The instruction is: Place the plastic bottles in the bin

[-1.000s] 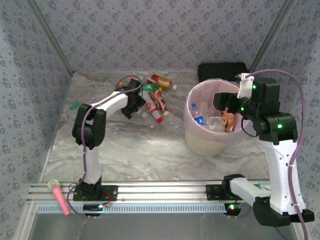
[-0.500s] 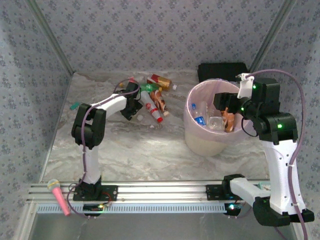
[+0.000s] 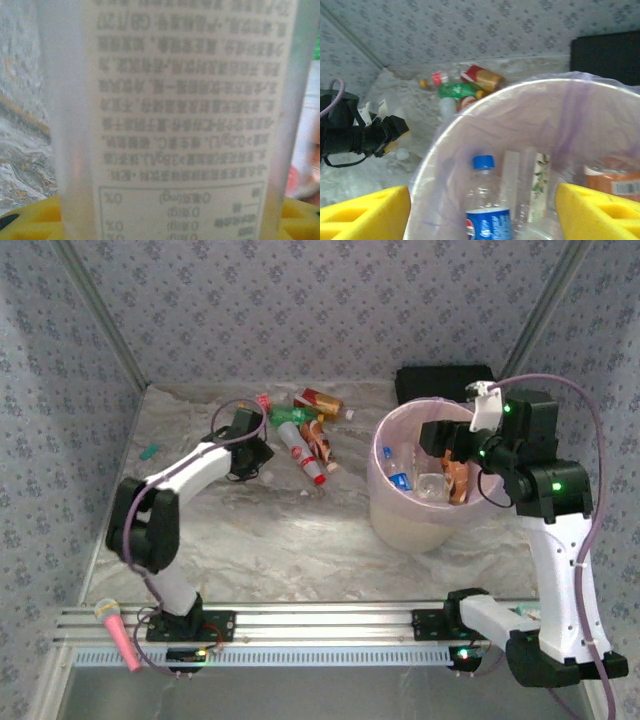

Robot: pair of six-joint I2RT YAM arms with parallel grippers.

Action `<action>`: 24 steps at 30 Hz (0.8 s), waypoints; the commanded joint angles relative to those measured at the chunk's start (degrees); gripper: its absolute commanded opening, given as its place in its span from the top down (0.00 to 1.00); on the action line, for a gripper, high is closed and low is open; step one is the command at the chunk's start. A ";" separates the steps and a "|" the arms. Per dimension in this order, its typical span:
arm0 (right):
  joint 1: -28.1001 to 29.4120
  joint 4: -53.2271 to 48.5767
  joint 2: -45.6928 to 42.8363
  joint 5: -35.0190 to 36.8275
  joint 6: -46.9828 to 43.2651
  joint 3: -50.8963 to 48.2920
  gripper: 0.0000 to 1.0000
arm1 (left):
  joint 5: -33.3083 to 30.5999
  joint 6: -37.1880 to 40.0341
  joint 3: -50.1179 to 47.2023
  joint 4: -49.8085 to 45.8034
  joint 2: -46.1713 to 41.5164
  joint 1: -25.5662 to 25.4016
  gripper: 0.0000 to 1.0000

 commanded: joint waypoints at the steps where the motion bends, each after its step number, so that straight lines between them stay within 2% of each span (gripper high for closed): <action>1: 2.48 4.65 1.05 -5.52 2.67 1.89 0.23 | 0.52 10.52 -2.12 5.61 -7.61 0.24 0.72; 2: 4.16 5.51 1.75 -5.21 3.10 2.05 0.23 | 2.20 13.15 -3.21 6.82 -9.67 0.16 0.77; 4: 7.11 5.94 3.86 -3.71 3.88 3.45 0.23 | 7.68 18.90 -6.65 11.52 -13.66 0.02 0.78; 8: 14.15 7.04 9.52 -1.04 5.65 6.42 0.22 | 19.99 23.52 -14.39 23.51 -21.21 -0.08 1.00; 15: 24.07 10.86 20.92 -0.27 6.82 12.60 0.22 | 33.15 28.81 -17.53 29.49 -27.99 -2.72 1.00; 24: 26.11 14.11 32.34 -5.37 7.72 19.08 0.16 | 39.76 32.58 -17.37 31.46 -29.09 -6.35 1.00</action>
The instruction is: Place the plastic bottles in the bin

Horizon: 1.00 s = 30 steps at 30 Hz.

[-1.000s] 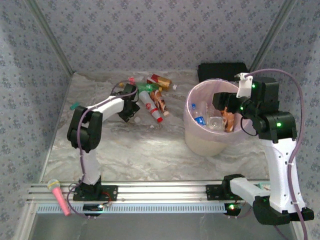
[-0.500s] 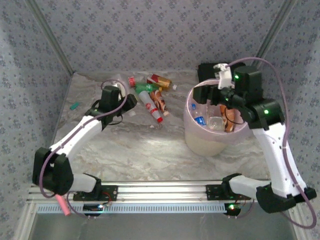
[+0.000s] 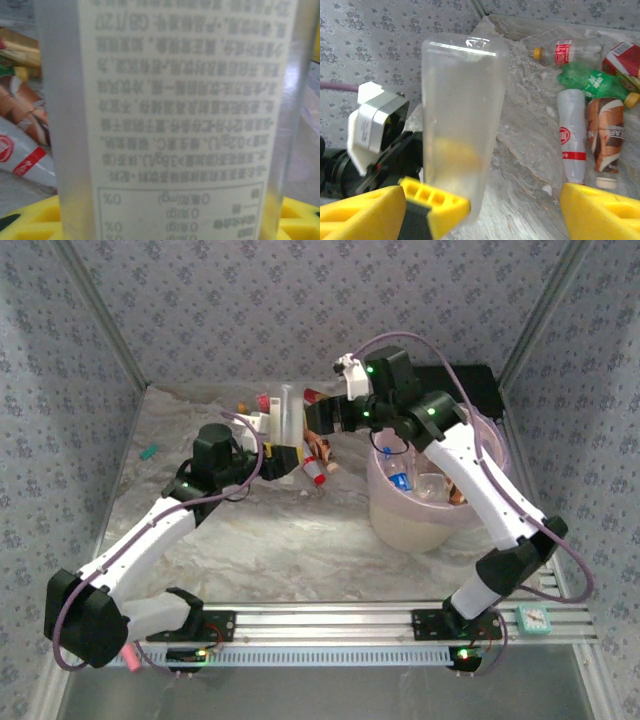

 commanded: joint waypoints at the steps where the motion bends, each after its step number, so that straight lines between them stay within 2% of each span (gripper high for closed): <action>1: 0.13 2.58 1.95 -3.22 1.29 3.24 0.15 | 4.90 2.87 0.16 3.83 -0.31 -1.12 1.00; 6: 0.22 4.70 3.95 -4.78 2.15 4.23 0.14 | 5.08 4.12 1.65 3.21 1.84 -2.84 1.00; 18: -1.01 1.75 9.37 -0.66 3.09 7.44 0.17 | 4.47 6.65 3.97 2.93 3.95 -6.20 1.00; 28: -1.17 2.88 8.35 0.19 3.06 7.09 0.38 | -0.31 6.75 4.78 1.10 3.42 -6.77 1.00; 30: -1.18 3.29 8.45 0.08 3.15 7.19 0.41 | -1.48 6.63 4.70 1.15 3.16 -6.86 0.94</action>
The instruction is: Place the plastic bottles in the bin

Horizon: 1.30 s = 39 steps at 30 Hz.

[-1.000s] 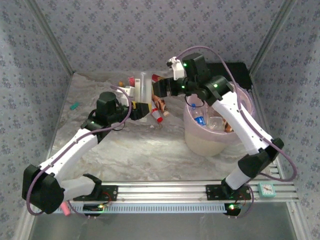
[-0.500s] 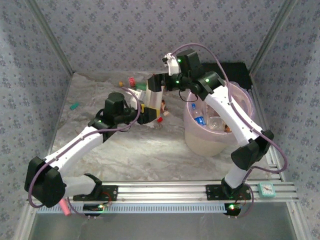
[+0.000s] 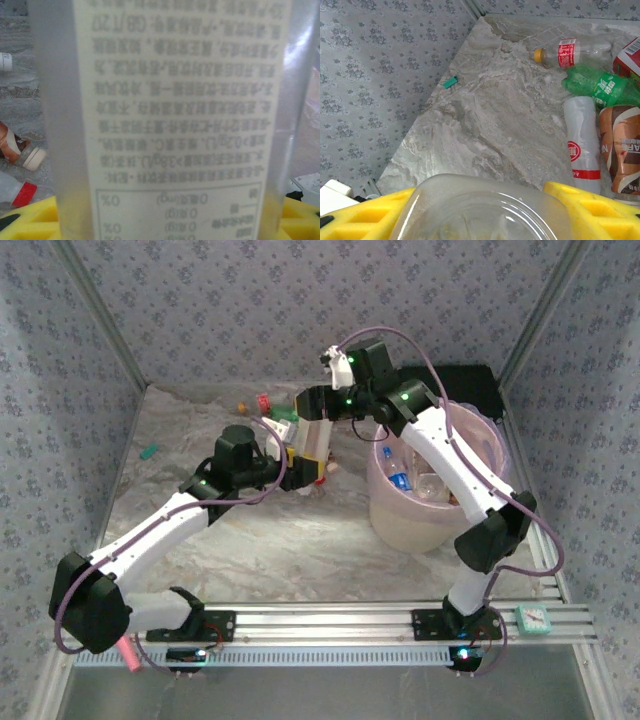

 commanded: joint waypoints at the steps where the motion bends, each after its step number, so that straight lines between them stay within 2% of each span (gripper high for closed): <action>1: -0.37 0.39 -0.69 1.14 -0.64 1.99 0.43 | -2.96 0.26 2.35 1.19 -1.16 -0.13 0.87; 3: -0.38 0.68 -0.44 0.95 -0.94 2.93 0.46 | -3.73 -0.14 2.27 1.12 -1.52 -0.15 0.67; 6: -0.72 -0.93 0.71 0.51 -2.39 7.32 0.46 | -3.62 -0.46 2.70 -0.07 -2.13 -0.16 0.22; 7: -0.94 -2.16 1.11 0.61 -3.17 9.55 0.46 | -3.59 -0.46 2.79 -0.62 -2.35 -0.18 0.11; 8: -1.05 -2.96 1.38 0.92 -3.94 11.41 0.46 | -3.65 -0.37 2.80 -1.00 -2.66 -0.11 0.03; 9: -1.29 -3.88 1.49 1.32 -4.60 13.59 0.46 | -4.02 -0.17 2.72 -1.52 -2.98 -0.17 0.00; 15: -6.15 -9.33 -0.22 2.97 -5.48 23.53 0.46 | -8.95 -0.29 2.04 -4.10 -4.29 -0.12 0.00; 22: -17.05 -12.86 -10.75 5.39 -6.97 18.25 0.46 | -14.10 -3.18 0.25 -3.14 -2.08 0.39 0.01; 24: -20.62 -14.41 -14.07 5.83 -7.68 15.55 0.46 | -20.87 -8.12 1.62 -6.24 0.11 0.99 0.07; 25: -22.46 -16.47 -15.31 5.87 -8.55 15.01 0.46 | -22.34 -10.86 2.67 -8.28 1.60 1.85 0.10; 28: -26.38 -22.95 -17.69 9.35 -12.15 13.25 0.46 | -19.34 -18.80 4.83 -11.16 6.48 5.34 0.12; 32: -28.82 -28.61 -19.35 16.67 -16.45 8.47 0.46 | -21.94 -23.05 6.89 -14.60 11.81 5.55 0.13; 39: -28.00 -30.81 -19.26 25.01 -19.55 1.40 0.47 | -25.73 -29.72 7.66 -15.04 17.38 3.64 0.14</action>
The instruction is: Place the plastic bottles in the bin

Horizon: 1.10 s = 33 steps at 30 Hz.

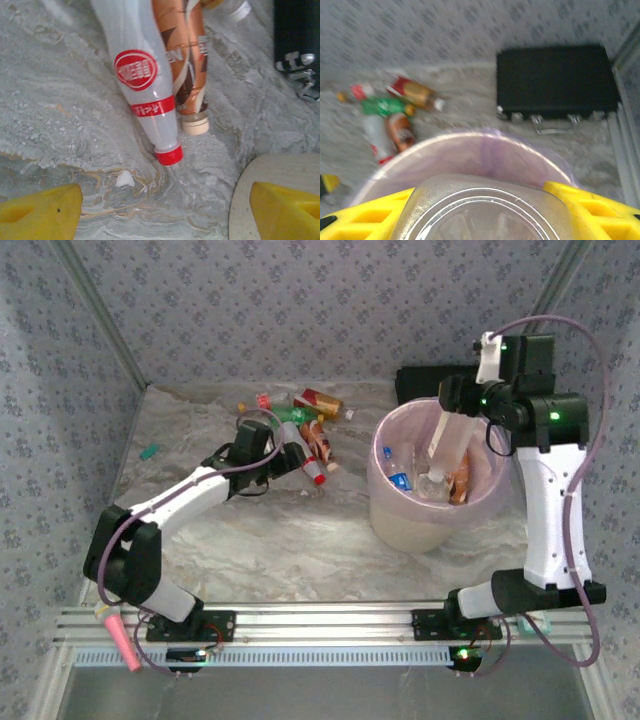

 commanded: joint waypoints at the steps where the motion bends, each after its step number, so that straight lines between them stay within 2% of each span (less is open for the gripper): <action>1: 0.57 -2.49 0.07 5.01 -2.73 -2.98 0.47 | -3.09 -4.42 2.71 -1.22 1.65 -1.47 0.14; 6: 0.84 0.07 -0.22 0.16 -1.09 -10.93 0.47 | -3.69 -5.89 4.39 -1.26 5.77 -2.72 0.16; 16: 1.94 7.68 -3.19 -3.65 2.69 -27.67 0.48 | -4.53 -7.21 5.21 -1.33 8.40 -2.84 0.20; 24: 1.89 11.61 -8.18 -3.38 2.70 -16.90 0.51 | -4.24 -7.52 5.43 -1.38 8.16 -2.81 0.22; 28: 2.44 9.75 -6.64 -3.81 1.65 -12.53 0.50 | -4.38 -7.52 5.34 -1.45 7.79 -2.83 0.22; 33: 3.47 8.48 -6.26 -0.29 0.62 -16.51 0.49 | -4.33 -7.08 5.23 -1.60 7.74 -2.75 0.22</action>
